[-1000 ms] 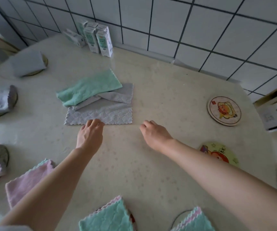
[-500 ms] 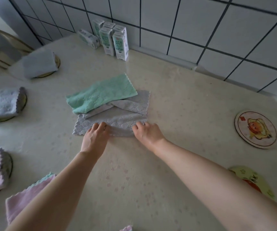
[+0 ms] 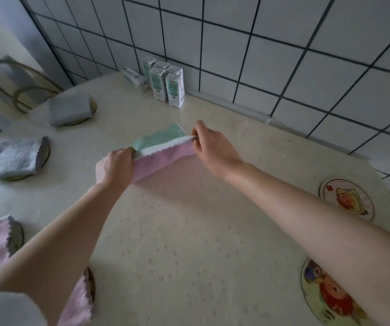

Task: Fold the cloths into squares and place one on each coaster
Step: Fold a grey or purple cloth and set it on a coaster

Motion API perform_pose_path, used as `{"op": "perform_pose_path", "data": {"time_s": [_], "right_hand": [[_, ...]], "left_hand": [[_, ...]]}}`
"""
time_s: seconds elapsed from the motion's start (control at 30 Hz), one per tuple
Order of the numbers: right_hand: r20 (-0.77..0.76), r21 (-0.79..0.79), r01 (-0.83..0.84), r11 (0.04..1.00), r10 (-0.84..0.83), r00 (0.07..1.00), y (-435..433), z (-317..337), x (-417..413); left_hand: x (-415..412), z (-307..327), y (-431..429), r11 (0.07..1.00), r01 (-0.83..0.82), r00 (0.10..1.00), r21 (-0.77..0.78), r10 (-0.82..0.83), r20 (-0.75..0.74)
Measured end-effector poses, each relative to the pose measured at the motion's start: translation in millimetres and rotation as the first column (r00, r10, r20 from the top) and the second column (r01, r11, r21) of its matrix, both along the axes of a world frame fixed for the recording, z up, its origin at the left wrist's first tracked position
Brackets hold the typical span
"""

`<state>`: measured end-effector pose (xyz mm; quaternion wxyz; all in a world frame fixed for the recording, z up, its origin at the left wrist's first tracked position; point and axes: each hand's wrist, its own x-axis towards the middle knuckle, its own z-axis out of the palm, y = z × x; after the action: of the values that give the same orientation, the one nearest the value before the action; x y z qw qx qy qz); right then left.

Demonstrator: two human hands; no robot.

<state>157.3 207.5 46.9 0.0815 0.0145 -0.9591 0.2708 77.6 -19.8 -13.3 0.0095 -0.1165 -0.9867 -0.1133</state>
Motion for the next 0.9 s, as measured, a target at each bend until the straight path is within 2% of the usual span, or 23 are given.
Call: {"op": "perform_pose_path", "data": {"time_s": [0.1, 0.2, 0.37, 0.53, 0.73, 0.9], "right_hand": [[-0.095, -0.034, 0.036, 0.999, -0.039, 0.995, 8, 33, 0], [-0.2, -0.084, 0.083, 0.993, -0.099, 0.975, 15, 59, 9], [-0.32, -0.13, 0.125, 0.984, -0.161, 0.934, 31, 87, 48], [-0.357, -0.137, 0.12, 0.983, -0.162, 0.92, 56, 81, 114], [-0.281, 0.059, 0.153, 0.986, -0.131, 0.951, 94, 29, 231], [-0.033, 0.057, 0.132, 0.99, -0.131, 0.991, 125, -38, 319]], "left_hand": [[-12, 49, 9, 0.992, -0.034, 0.996, 0.12, 0.044, -0.077], [-9, 85, 14, 0.971, 0.002, 0.984, 0.239, 0.04, -0.172], [29, 120, 26, 0.952, 0.114, 0.96, 0.285, -0.031, -0.279], [85, 116, 40, 0.911, 0.23, 0.94, 0.342, -0.117, -0.321], [190, 64, 62, 0.888, 0.356, 0.92, 0.292, -0.28, -0.273], [283, -1, 83, 0.904, 0.349, 0.934, 0.248, -0.313, -0.172]]}}
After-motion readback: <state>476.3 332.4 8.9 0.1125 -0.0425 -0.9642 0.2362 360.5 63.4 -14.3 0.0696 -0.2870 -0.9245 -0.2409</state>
